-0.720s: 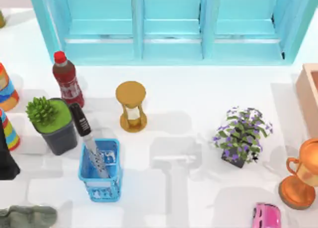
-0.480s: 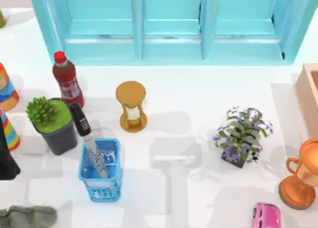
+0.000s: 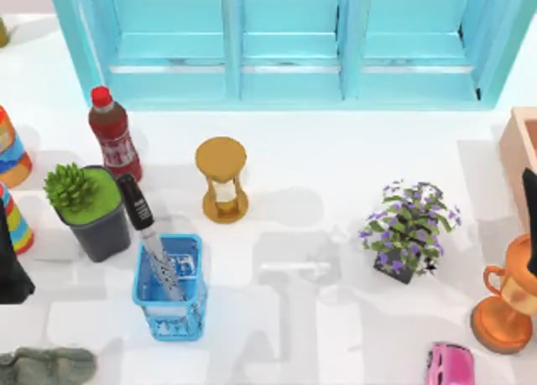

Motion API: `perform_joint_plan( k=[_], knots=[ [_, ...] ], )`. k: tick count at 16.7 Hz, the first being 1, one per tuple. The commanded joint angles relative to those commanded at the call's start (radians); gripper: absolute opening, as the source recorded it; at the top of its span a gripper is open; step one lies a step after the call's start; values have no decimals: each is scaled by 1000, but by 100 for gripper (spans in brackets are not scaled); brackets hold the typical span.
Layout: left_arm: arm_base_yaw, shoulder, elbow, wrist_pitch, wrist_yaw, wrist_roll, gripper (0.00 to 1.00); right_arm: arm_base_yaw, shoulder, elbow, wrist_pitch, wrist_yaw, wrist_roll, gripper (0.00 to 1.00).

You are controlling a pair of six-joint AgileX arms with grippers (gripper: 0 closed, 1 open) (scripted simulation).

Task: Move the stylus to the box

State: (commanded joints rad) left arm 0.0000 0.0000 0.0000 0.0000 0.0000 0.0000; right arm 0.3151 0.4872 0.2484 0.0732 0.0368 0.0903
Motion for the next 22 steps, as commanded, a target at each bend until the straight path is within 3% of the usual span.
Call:
perform_joint_plan(
  k=[13,17,22],
  knots=[
    [0,0,0,0,0,0,100,643,1000,506,149,75,183,100],
    [0,0,0,0,0,0,100,740,1155,581,171,86,211,100],
    [0,0,0,0,0,0,100,753,1175,591,174,87,214,100]
  ],
)
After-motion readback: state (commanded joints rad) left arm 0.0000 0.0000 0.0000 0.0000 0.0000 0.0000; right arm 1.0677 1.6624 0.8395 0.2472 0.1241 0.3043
